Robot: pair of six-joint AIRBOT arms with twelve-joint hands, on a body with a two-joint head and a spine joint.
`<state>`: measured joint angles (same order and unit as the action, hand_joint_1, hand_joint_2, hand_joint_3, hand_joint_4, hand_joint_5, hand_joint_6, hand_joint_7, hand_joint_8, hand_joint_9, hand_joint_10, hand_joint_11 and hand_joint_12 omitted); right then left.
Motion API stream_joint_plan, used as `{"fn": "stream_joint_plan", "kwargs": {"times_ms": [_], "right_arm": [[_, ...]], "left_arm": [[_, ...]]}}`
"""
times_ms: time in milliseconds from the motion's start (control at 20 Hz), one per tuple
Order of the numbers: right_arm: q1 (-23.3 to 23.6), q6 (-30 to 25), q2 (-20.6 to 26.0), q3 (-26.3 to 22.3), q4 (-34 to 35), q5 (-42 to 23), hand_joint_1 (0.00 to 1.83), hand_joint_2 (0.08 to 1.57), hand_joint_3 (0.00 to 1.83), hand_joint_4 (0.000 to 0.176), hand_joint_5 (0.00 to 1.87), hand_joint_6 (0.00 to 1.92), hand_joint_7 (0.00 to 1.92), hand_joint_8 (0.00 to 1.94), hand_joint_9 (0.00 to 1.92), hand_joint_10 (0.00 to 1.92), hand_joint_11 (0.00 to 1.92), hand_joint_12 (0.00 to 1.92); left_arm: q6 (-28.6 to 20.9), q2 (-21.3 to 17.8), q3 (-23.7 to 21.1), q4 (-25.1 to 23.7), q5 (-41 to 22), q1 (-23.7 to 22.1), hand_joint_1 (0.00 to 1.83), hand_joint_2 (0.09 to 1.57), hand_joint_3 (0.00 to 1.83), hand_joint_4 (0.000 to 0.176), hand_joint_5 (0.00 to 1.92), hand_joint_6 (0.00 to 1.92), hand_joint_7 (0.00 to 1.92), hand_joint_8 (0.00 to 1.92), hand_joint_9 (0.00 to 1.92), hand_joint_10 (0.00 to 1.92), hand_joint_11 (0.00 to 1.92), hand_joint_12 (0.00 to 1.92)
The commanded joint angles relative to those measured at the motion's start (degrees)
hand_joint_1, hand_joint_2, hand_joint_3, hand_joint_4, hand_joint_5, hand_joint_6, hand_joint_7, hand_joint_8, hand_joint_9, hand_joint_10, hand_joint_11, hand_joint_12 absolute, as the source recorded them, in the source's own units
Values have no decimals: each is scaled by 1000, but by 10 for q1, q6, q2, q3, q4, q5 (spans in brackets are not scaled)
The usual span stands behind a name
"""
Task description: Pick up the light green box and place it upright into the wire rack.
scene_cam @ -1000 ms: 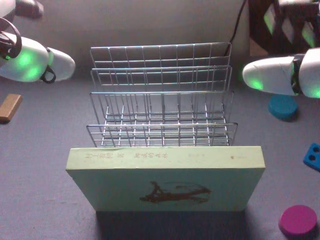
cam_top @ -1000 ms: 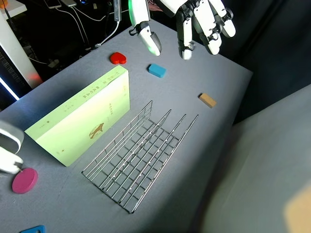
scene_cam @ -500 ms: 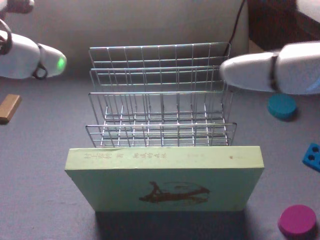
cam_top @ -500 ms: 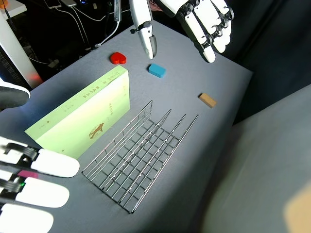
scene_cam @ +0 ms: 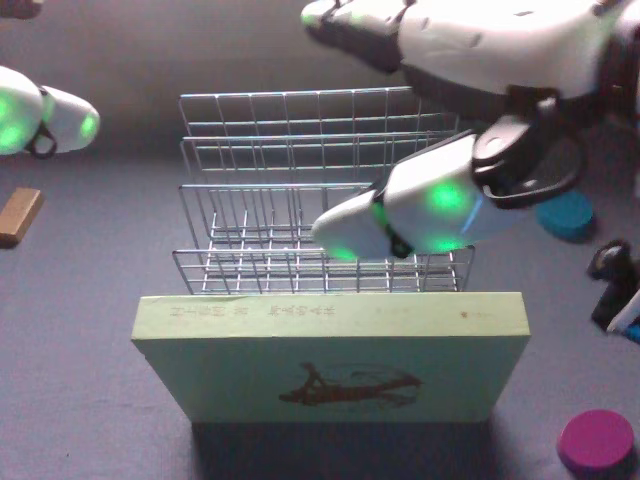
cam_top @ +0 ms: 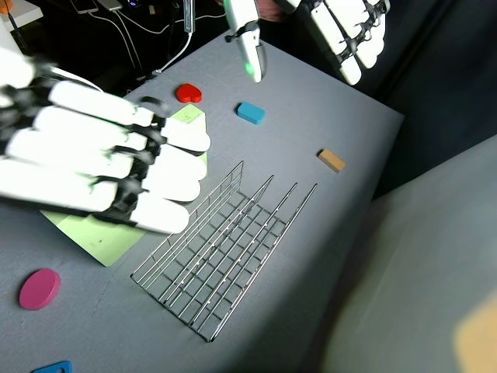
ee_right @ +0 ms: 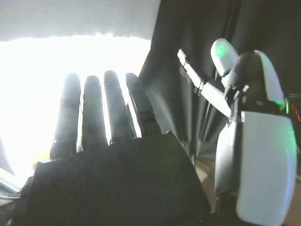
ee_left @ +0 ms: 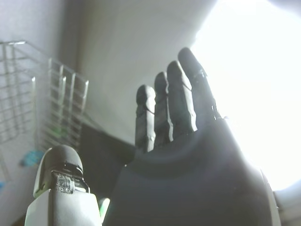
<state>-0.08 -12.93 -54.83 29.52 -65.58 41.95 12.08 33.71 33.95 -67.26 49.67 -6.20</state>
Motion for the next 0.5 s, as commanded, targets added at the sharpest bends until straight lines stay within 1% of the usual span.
{"fn": "stream_joint_plan", "kwargs": {"times_ms": [0,50,100,150,200,350,450], "right_arm": [[14,11,-11,7,11,-4,457,922,0,0,0,0,16,0,0,0,0,154],[19,18,-19,13,40,-2,482,944,1,0,0,0,2,0,0,0,0,152],[26,35,-35,26,103,8,482,944,1,0,0,0,2,0,0,0,0,152],[29,49,-44,34,143,12,546,951,4,0,0,0,0,0,0,0,0,152],[30,53,-52,40,167,12,551,954,5,0,0,0,0,0,0,0,0,153],[22,71,-73,42,178,19,554,951,3,0,0,0,0,0,0,0,0,154],[6,80,-87,43,178,29,555,949,2,0,0,0,0,0,0,0,0,154]], "left_arm": [[9,-5,5,-51,-23,-8,132,1111,2,35,196,1,169,2,156,3,0,634],[13,-8,7,-51,-27,-9,131,1111,2,35,196,0,169,2,156,3,0,633],[20,-11,13,-51,-35,-10,131,1111,2,35,196,0,169,2,156,3,0,633],[27,-13,17,-51,-38,-12,132,1114,3,33,193,0,169,1,156,2,0,633],[40,-15,20,-49,-41,-14,132,1116,4,33,193,0,169,1,156,2,0,632],[68,-19,24,-47,-42,-14,131,1118,3,33,185,0,169,1,156,2,0,634],[81,-22,29,-47,-49,-11,131,1118,3,33,184,0,169,1,156,2,0,636]]}}
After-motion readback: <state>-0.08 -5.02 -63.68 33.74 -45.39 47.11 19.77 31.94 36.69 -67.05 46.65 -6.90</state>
